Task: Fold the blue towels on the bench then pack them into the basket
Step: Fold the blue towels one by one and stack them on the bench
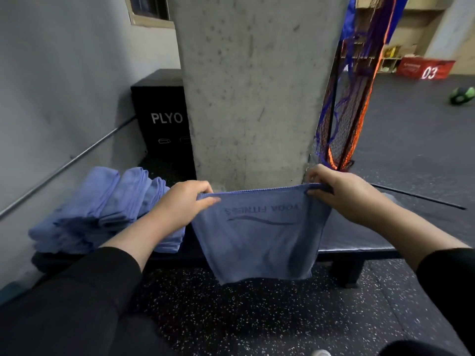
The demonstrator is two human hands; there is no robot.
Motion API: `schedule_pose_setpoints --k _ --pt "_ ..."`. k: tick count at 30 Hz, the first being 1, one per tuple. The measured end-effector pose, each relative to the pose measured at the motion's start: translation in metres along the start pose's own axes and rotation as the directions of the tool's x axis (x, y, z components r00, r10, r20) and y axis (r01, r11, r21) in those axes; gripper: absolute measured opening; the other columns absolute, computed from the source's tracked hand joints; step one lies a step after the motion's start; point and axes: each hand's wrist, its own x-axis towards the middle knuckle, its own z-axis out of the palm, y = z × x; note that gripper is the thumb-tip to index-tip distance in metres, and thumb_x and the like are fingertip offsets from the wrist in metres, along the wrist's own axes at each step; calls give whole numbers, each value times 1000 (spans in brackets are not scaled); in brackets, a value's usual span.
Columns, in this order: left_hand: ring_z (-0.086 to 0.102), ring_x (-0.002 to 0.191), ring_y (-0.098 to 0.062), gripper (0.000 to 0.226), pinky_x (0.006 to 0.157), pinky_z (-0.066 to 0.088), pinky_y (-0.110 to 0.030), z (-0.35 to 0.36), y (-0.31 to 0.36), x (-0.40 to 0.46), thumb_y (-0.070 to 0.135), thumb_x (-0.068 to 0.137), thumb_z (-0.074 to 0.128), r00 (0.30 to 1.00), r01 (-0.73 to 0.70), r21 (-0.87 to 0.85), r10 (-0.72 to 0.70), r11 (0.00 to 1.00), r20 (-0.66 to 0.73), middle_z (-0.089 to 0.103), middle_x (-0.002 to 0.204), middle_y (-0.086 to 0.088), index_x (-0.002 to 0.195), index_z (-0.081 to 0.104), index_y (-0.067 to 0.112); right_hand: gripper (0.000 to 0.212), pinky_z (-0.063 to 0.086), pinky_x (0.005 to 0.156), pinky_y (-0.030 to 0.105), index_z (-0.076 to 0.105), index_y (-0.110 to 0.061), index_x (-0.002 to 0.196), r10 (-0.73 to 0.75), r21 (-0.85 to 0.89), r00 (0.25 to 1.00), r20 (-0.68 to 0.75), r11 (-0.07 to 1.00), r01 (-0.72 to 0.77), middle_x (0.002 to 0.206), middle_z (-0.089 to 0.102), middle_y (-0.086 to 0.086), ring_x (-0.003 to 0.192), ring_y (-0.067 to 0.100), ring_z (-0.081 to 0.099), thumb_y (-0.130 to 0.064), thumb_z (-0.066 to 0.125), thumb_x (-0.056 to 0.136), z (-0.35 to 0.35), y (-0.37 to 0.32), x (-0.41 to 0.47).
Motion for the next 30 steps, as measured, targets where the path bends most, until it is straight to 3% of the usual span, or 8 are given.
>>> schedule_pose_setpoints --k 3,6,9,13,18,23,28,30 --pt "54 72 -6 23 70 40 -26 -22 11 -16 33 95 68 998 -27 -36 26 999 -48 61 80 0 74 60 26 22 50 76 40 46 -41 106 -83 -65 996 40 994 85 97 66 -5 88 24 63 -34 64 95 -23 -20 -11" --pt "54 67 -13 23 67 43 -34 -39 20 -29 37 97 63 996 1 -36 -4 999 -86 64 74 -5 78 61 25 28 51 81 39 47 -46 120 -104 -101 993 48 989 108 107 66 -7 93 20 63 -34 60 98 -43 -41 -19" --pt "61 78 -22 21 74 48 -38 -56 26 -37 35 99 60 993 2 -41 -7 999 -121 66 78 -5 82 63 22 27 51 81 39 44 -47 120 -168 -128 985 42 977 172 107 63 -11 91 20 61 -34 56 99 -57 -58 -26" --pt "62 84 -17 17 68 40 -16 -78 35 -46 30 100 61 985 -16 -9 14 1000 -173 69 83 -1 89 68 19 21 50 84 37 53 -43 120 -221 -171 973 74 958 230 116 65 -12 100 19 63 -33 51 101 -71 -74 -31" --pt "63 87 -23 19 77 47 -31 -95 41 -54 31 100 60 981 -16 7 17 1000 -192 70 87 -5 92 69 17 31 53 81 32 48 -48 129 -327 -192 945 10 927 323 120 63 -17 99 12 64 -46 35 102 -82 -94 -44" --pt "63 89 -24 18 82 48 -39 -105 48 -62 32 101 59 978 -27 -2 26 1000 -208 71 89 -6 91 69 20 34 43 83 22 60 -45 132 -285 -194 957 51 937 289 119 63 -14 104 15 63 -33 45 105 -87 -96 -45" --pt "63 88 -22 17 79 46 -33 -113 56 -69 30 100 59 977 -33 28 39 999 -211 72 88 -3 94 71 20 34 44 90 24 55 -49 133 -223 -174 972 80 957 234 128 62 -16 111 12 61 -31 45 106 -93 -101 -51" --pt "63 87 -20 17 74 44 -26 -115 59 -71 31 100 60 977 -33 28 39 999 -212 71 88 -2 93 71 21 35 43 92 23 58 -42 136 -201 -198 976 85 956 215 131 62 -12 117 14 60 -29 46 106 -94 -102 -52"
